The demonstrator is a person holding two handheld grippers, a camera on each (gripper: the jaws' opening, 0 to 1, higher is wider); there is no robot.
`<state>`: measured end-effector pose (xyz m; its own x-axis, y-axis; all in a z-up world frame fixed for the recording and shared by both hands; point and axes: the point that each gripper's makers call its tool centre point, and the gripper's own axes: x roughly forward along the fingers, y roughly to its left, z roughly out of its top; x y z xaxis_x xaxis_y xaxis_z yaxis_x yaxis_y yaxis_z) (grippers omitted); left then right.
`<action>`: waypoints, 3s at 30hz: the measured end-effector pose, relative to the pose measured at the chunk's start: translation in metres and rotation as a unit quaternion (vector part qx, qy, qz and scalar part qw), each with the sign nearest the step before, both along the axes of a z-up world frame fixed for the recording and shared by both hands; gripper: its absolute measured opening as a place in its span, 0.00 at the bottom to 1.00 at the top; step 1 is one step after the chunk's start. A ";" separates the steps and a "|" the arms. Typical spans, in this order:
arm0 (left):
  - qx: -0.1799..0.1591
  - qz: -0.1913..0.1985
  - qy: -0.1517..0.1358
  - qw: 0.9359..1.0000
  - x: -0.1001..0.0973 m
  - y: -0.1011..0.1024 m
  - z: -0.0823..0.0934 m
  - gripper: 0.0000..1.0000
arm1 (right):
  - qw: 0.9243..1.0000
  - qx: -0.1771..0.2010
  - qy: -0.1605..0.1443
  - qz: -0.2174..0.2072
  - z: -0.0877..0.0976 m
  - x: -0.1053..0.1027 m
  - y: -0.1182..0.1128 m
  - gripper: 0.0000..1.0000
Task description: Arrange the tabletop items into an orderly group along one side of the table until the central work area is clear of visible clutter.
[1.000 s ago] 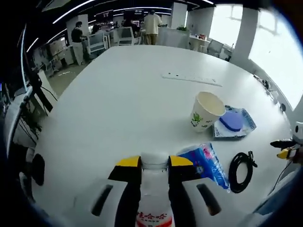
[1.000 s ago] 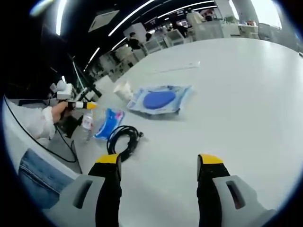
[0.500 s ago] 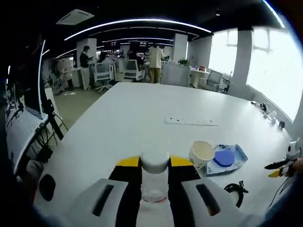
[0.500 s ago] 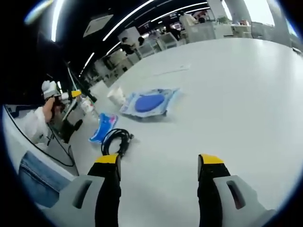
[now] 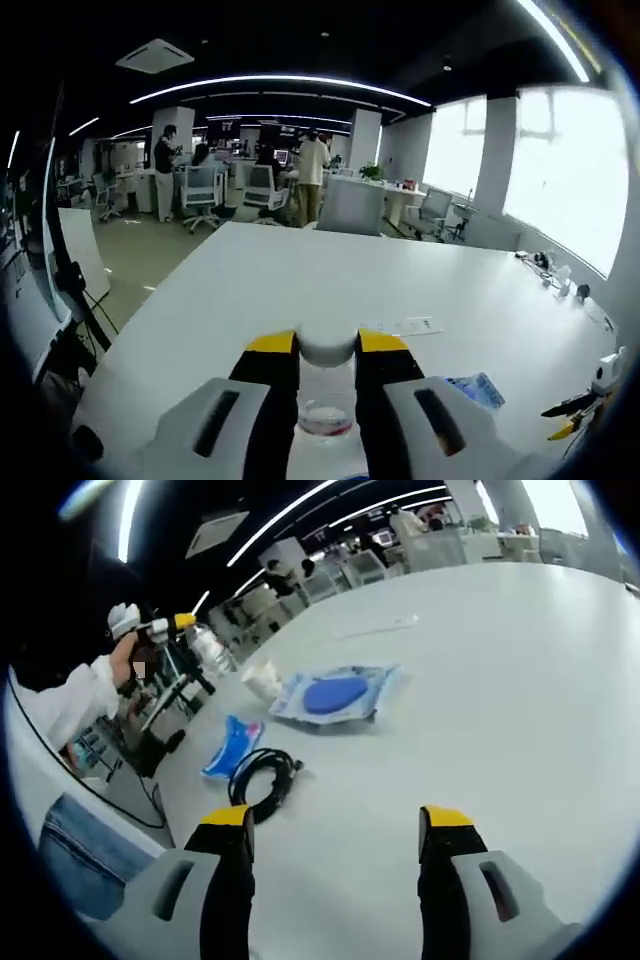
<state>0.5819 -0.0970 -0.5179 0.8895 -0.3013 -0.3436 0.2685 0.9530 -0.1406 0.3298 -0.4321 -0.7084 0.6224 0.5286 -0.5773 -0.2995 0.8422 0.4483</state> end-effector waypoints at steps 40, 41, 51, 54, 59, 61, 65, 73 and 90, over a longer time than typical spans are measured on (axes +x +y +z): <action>0.049 -0.027 0.093 0.994 0.008 -0.035 -0.079 0.19 | 1.000 -0.002 0.011 -0.016 -0.008 -0.003 -0.010 0.65; 0.049 -0.027 0.094 0.994 0.007 -0.035 -0.080 0.19 | 1.000 -0.002 0.012 -0.015 -0.009 -0.003 -0.010 0.65; 0.052 -0.023 0.095 0.994 0.006 -0.036 -0.084 0.20 | 1.000 -0.004 0.016 -0.007 -0.010 -0.004 -0.007 0.65; 0.051 -0.021 0.096 0.994 0.006 -0.037 -0.085 0.20 | 1.000 -0.005 0.018 -0.008 -0.011 -0.005 -0.008 0.65; 0.050 -0.011 0.090 0.995 0.002 -0.038 -0.084 0.20 | 1.000 -0.004 0.019 -0.012 -0.012 -0.005 -0.010 0.64; 0.054 -0.012 0.084 0.995 -0.002 -0.040 -0.084 0.20 | 1.000 -0.004 0.021 -0.012 -0.013 -0.006 -0.009 0.64; 0.068 -0.019 0.077 0.995 -0.006 -0.045 -0.085 0.20 | 1.000 -0.005 0.023 -0.007 -0.015 -0.007 -0.008 0.64; 0.071 -0.009 0.065 0.995 -0.013 -0.046 -0.086 0.20 | 1.000 -0.004 0.026 -0.004 -0.017 -0.007 -0.006 0.64; 0.056 0.018 0.044 0.997 -0.013 -0.043 -0.086 0.21 | 1.000 -0.003 0.027 -0.007 -0.018 -0.009 -0.008 0.64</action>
<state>0.5687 -0.1400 -0.6043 0.8637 -0.2252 -0.4508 0.2257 0.9727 -0.0533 0.3212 -0.4397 -0.7268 0.5982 0.5159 -0.6133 -0.2632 0.8493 0.4577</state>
